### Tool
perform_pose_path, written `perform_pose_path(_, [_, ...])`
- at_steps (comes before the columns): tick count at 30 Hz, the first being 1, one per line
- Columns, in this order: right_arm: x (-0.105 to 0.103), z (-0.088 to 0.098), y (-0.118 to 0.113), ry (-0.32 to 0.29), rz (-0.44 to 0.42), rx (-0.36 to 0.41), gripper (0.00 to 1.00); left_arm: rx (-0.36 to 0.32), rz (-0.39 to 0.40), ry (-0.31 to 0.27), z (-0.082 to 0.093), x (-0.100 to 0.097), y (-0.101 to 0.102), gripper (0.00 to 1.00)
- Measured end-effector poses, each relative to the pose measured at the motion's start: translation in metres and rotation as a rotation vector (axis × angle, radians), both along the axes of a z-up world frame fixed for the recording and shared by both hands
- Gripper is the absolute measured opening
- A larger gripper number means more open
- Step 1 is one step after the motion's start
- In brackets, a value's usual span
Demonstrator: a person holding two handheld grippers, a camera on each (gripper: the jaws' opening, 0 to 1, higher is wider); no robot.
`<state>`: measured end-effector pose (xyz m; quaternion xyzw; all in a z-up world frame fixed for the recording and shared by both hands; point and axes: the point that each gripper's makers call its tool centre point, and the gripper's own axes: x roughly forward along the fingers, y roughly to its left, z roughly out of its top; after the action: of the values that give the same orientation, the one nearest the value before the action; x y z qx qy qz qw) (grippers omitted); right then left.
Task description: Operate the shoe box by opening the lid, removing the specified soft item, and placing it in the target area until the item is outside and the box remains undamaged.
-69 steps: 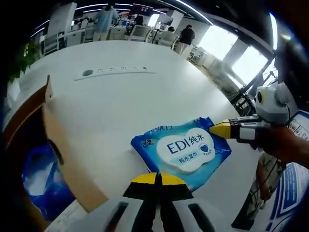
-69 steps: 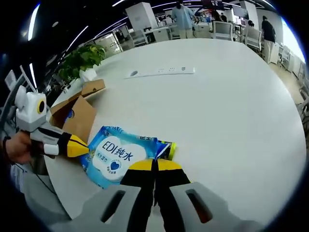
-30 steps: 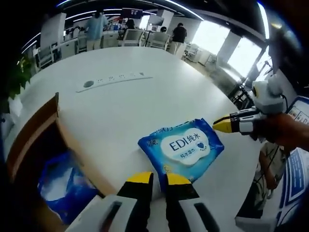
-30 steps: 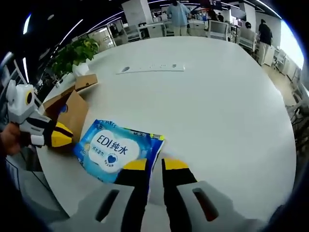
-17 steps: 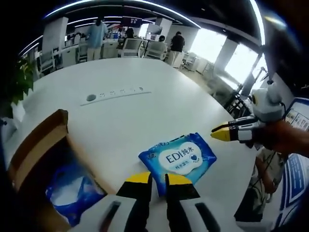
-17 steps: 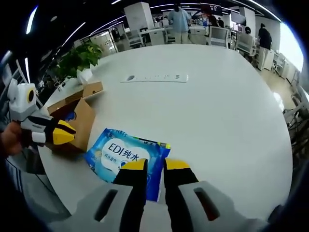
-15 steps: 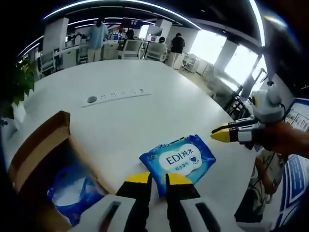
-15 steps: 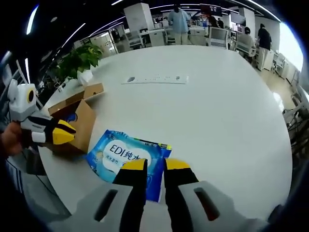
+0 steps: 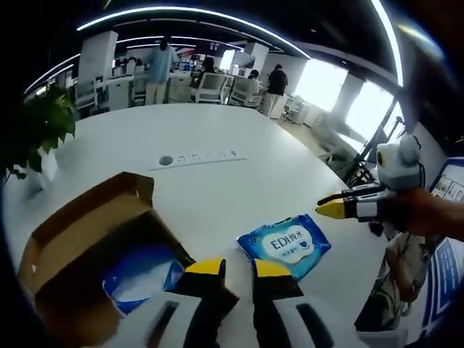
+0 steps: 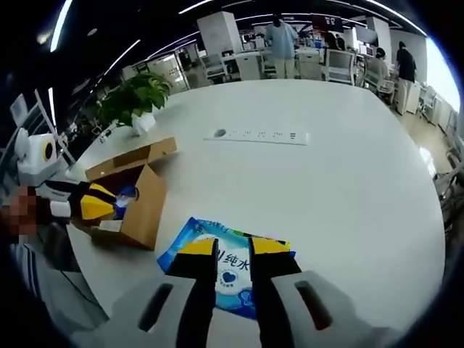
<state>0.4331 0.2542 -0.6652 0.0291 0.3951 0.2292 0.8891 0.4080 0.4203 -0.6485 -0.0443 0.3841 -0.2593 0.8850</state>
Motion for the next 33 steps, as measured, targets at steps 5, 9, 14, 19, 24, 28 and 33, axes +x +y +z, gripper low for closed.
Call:
perform_pose_path(5, [0.006, 0.006, 0.029, -0.012, 0.055, 0.012, 0.18, 0.002, 0.039, -0.015, 0.005, -0.003, 0.031, 0.16])
perform_pose_path(9, [0.011, 0.011, 0.056, -0.033, 0.103, 0.022, 0.2, 0.004, 0.081, -0.027, 0.008, -0.005, 0.059, 0.17])
perform_pose_path(14, [0.019, 0.015, 0.086, -0.057, 0.161, 0.038, 0.21, 0.01, 0.15, -0.031, 0.007, -0.012, 0.103, 0.18])
perform_pose_path(19, [0.016, 0.011, 0.121, -0.052, 0.234, 0.037, 0.22, 0.011, 0.201, -0.031, 0.006, -0.022, 0.136, 0.19])
perform_pose_path(24, [0.013, 0.007, 0.15, -0.044, 0.306, 0.028, 0.24, 0.011, 0.255, -0.033, 0.006, -0.031, 0.167, 0.2])
perform_pose_path(28, [0.014, 0.003, 0.171, -0.039, 0.346, 0.028, 0.25, 0.011, 0.288, -0.029, 0.004, -0.04, 0.188, 0.2])
perform_pose_path(33, [0.014, 0.0, 0.194, -0.042, 0.395, 0.012, 0.25, 0.02, 0.328, -0.018, -0.003, -0.049, 0.213, 0.2])
